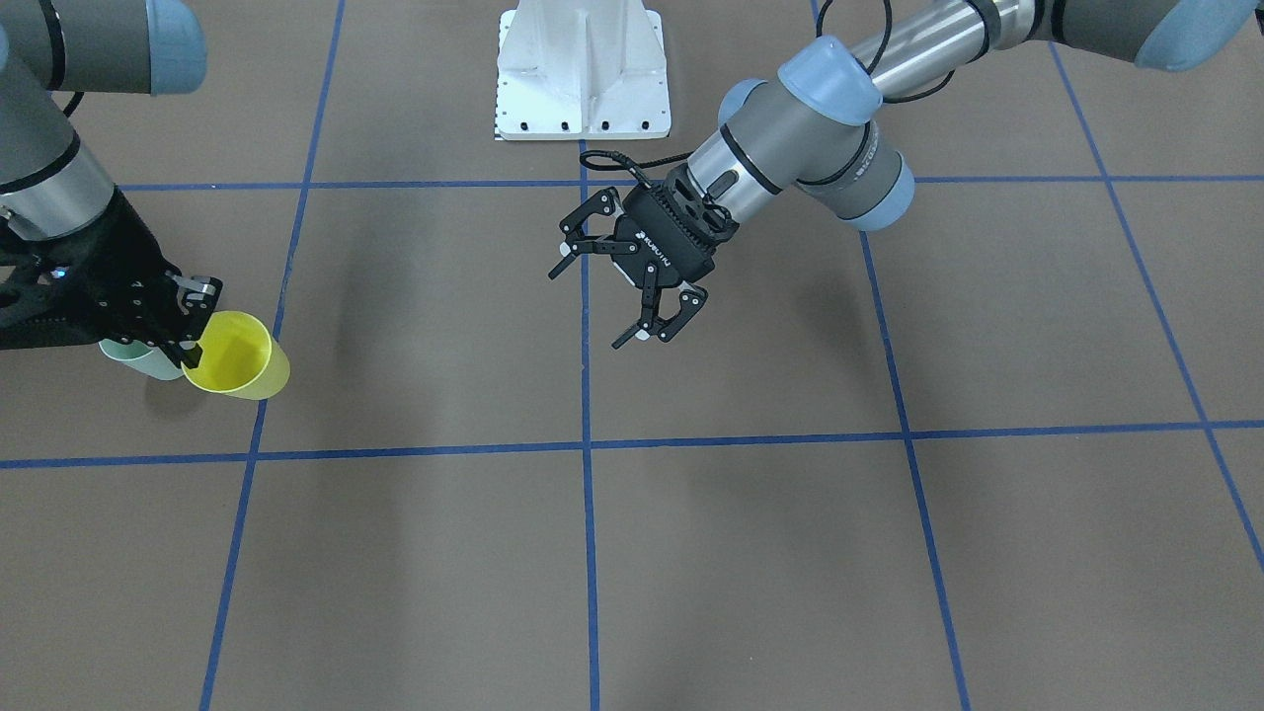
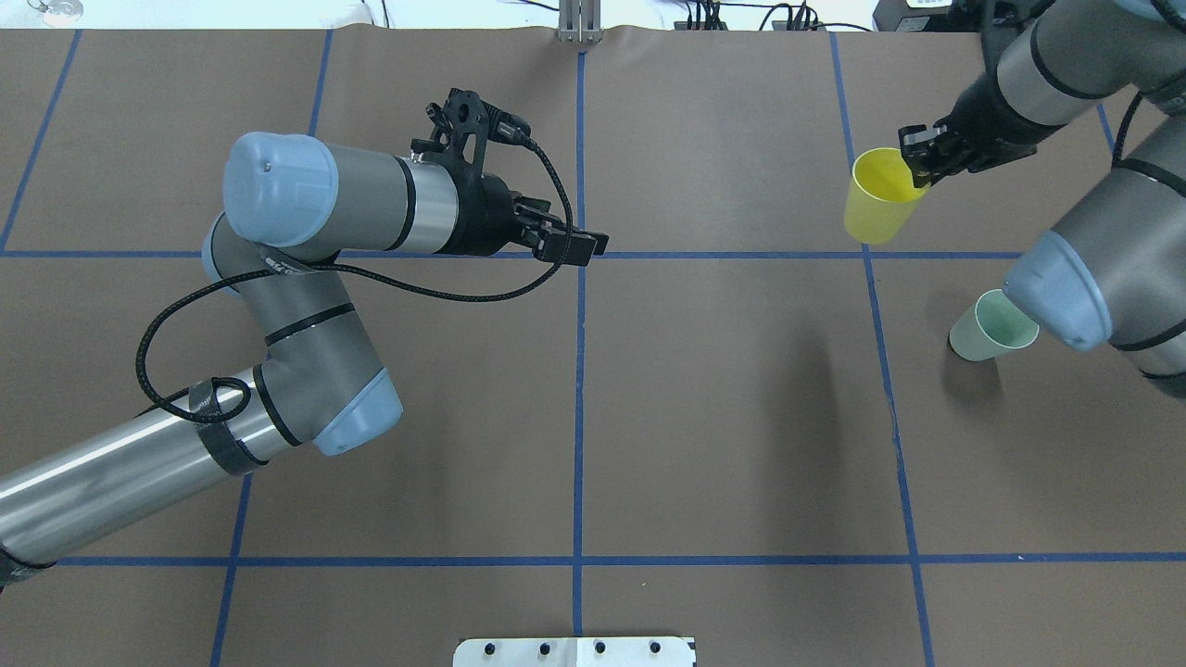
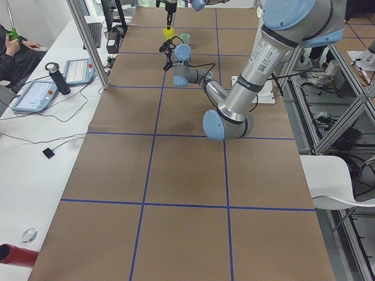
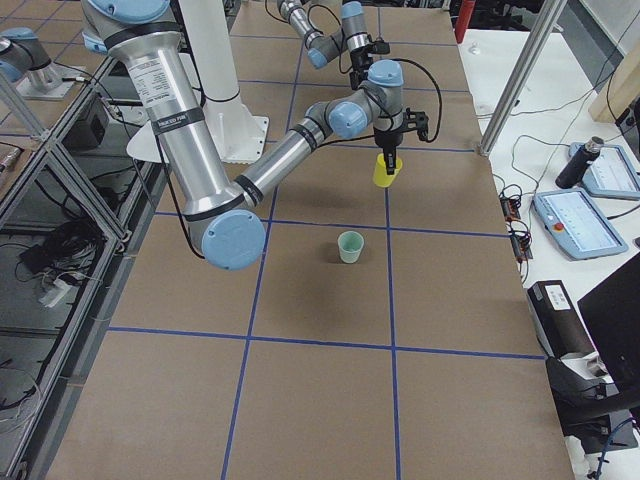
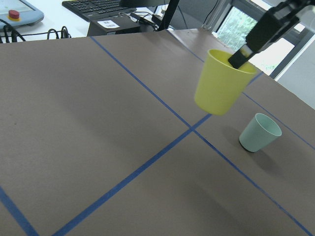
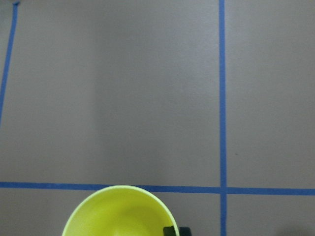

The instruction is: Transfer and stack yellow cup on green cup

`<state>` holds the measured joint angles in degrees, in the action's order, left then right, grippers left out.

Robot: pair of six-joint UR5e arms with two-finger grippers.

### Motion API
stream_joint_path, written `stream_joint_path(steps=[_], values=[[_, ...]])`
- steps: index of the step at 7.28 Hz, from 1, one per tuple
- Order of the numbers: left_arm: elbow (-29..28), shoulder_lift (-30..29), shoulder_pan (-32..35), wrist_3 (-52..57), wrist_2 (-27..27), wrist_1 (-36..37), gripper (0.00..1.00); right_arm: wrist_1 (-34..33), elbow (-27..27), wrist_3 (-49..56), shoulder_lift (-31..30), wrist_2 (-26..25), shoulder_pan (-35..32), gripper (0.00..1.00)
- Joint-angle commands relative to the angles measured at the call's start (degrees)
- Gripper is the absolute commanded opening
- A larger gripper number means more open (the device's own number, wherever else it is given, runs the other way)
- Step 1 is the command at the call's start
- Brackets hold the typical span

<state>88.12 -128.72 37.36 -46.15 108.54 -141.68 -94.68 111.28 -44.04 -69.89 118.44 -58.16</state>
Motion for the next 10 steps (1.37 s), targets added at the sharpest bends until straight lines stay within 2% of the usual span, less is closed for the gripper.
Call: stream_joint_path(steps=[1, 2, 3, 5, 10], values=[[6.9, -0.2, 1.7, 0.0, 0.0, 16.7, 1.0, -0.2, 6.6, 2.8, -7.9, -1.8, -0.6, 0.0], [9.8, -0.4, 2.5, 0.2, -0.1, 24.2, 1.0, 0.3, 8.3, 4.5, -10.9, -3.3, -0.6, 0.0], [11.9, -0.7, 3.0, 0.4, -0.1, 31.4, 1.0, 3.4, 8.4, 4.8, -14.3, -4.3, -0.6, 0.0], [13.0, -2.0, 5.3, 0.9, -0.3, 40.6, 1.0, 16.7, 7.4, 5.2, -23.1, -4.4, -0.6, 0.0], [12.7, -1.7, 5.7, 1.1, -1.3, 40.9, 1.0, 17.5, 3.9, 5.5, -23.8, -2.4, -0.5, 0.0]])
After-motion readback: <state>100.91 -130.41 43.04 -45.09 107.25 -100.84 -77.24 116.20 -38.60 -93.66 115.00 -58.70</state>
